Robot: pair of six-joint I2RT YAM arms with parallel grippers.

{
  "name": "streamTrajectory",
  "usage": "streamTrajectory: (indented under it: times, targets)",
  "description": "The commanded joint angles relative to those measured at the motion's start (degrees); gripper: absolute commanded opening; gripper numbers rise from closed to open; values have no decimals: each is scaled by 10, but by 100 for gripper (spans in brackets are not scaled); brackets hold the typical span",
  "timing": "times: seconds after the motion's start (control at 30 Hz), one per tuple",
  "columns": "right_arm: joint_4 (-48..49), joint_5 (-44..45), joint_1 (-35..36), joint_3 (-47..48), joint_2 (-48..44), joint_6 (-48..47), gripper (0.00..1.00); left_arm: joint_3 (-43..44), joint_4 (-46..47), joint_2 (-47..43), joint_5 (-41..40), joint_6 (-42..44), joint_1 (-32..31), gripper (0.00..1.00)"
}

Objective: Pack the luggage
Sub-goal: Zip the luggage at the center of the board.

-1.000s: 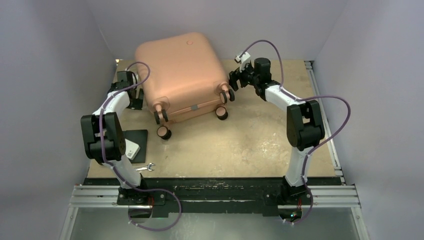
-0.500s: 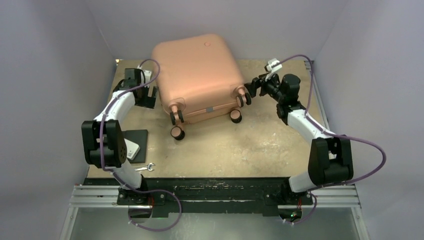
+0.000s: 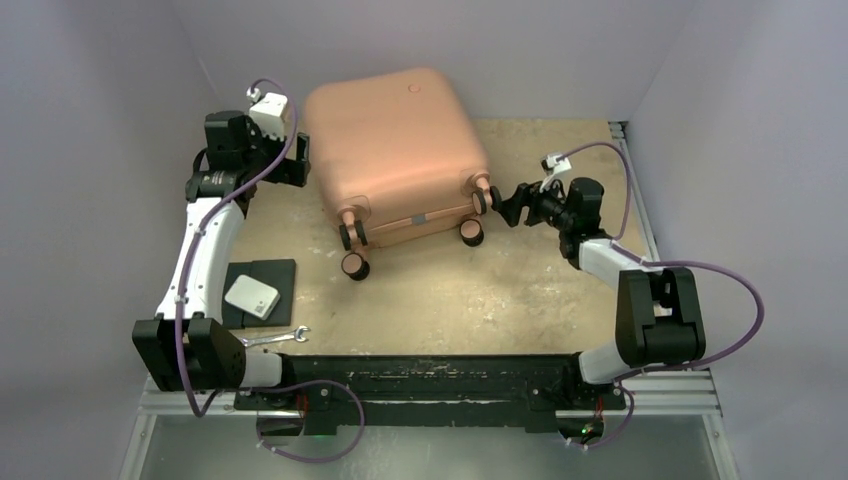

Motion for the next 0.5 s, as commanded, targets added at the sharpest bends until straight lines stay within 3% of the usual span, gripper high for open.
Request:
streamTrajectory:
  times: [0.0,0.2,0.47]
  targets:
    - [62,-79,1,-39,-2,-1,75,3,-8,-28,72,0,2,99]
    - [184,-120,16,-83,8,2,73,-2,-16,-31,101,-6,1,99]
    - [227,-23,86,-76,25,-10,74,-19,-5,-45,119,-24,1,99]
